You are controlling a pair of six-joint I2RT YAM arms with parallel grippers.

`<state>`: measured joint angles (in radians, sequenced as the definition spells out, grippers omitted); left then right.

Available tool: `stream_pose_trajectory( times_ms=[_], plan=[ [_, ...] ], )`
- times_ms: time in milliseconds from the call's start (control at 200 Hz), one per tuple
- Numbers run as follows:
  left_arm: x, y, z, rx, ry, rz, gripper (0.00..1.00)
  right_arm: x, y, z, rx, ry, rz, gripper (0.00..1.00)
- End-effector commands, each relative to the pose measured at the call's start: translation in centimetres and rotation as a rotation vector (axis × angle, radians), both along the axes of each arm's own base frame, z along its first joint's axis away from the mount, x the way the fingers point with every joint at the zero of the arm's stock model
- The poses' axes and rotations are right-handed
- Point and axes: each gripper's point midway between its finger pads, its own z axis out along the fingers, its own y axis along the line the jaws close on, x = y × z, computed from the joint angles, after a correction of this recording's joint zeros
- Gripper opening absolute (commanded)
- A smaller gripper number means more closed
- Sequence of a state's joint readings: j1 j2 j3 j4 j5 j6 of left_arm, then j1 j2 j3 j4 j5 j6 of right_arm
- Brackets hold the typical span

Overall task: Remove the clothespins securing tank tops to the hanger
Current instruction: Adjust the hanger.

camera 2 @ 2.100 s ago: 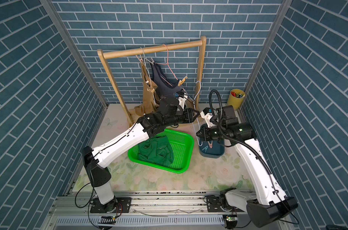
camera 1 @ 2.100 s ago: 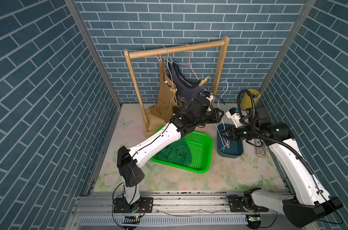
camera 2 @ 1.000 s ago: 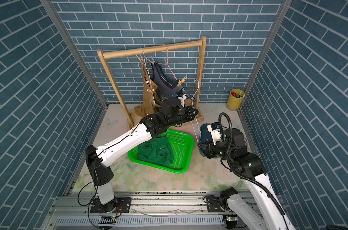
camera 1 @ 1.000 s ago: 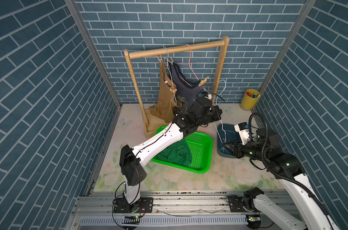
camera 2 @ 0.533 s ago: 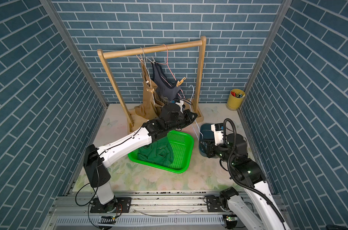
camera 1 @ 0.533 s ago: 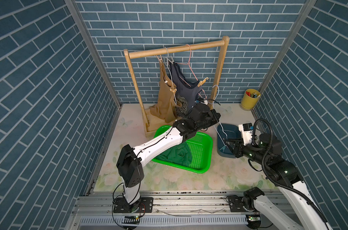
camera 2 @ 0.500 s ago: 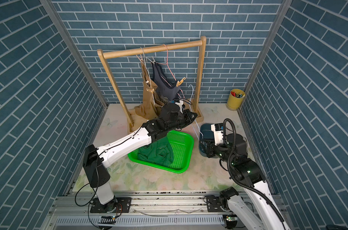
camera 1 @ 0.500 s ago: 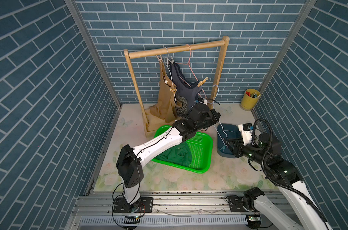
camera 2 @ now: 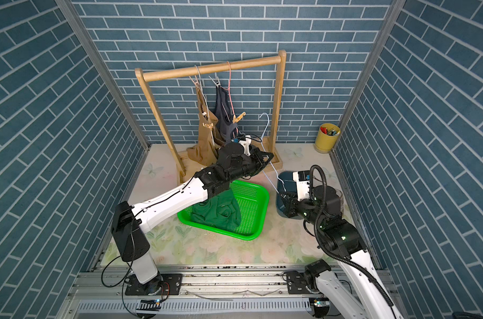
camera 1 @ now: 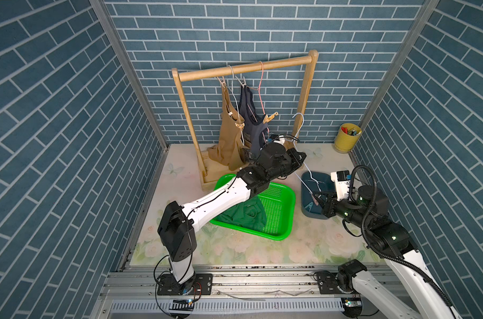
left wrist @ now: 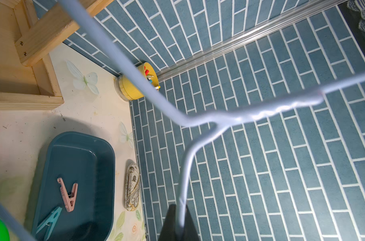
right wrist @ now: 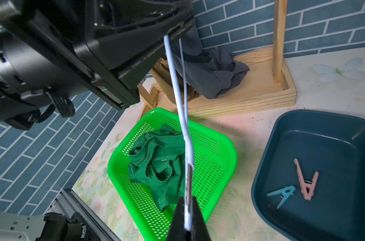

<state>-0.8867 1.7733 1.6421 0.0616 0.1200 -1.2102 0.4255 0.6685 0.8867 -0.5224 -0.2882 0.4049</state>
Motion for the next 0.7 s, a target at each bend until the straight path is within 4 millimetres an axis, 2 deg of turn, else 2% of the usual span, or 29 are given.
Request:
stream_pose_trajectory(
  times_ms=[0,55,100,135,235,395,495,695],
  plan=[
    [-0.4,0.7,1.2,-0.027,-0.008,-0.011,0.03,0.2,-0.5,0.7,0.002,-0.022,-0.035,0.0],
    [-0.4,0.8,1.1,-0.008,-0.01,-0.011,0.16,0.1,-0.9,0.5,-0.018,-0.012,-0.051,0.0],
    [-0.5,1.0,1.0,0.021,-0.021,-0.012,0.32,0.0,-1.3,0.6,-0.032,-0.009,-0.067,0.0],
    [-0.6,1.2,0.9,0.058,-0.032,-0.014,0.4,0.0,-1.6,0.5,-0.046,-0.004,-0.081,0.0],
    [-0.8,2.3,0.8,0.177,-0.084,-0.01,0.52,-0.1,-2.9,0.8,-0.091,0.002,-0.135,0.0],
    [-1.2,5.3,1.1,0.309,-0.146,0.046,0.69,0.0,-4.4,1.7,-0.162,0.004,-0.198,0.0],
    [-1.7,7.0,2.2,0.374,-0.199,0.067,0.76,0.3,-4.9,2.5,-0.201,-0.003,-0.218,0.0],
    [-3.0,11.8,3.4,0.532,-0.276,0.135,0.77,1.7,-5.9,4.5,-0.319,-0.014,-0.252,0.0]
  ],
)
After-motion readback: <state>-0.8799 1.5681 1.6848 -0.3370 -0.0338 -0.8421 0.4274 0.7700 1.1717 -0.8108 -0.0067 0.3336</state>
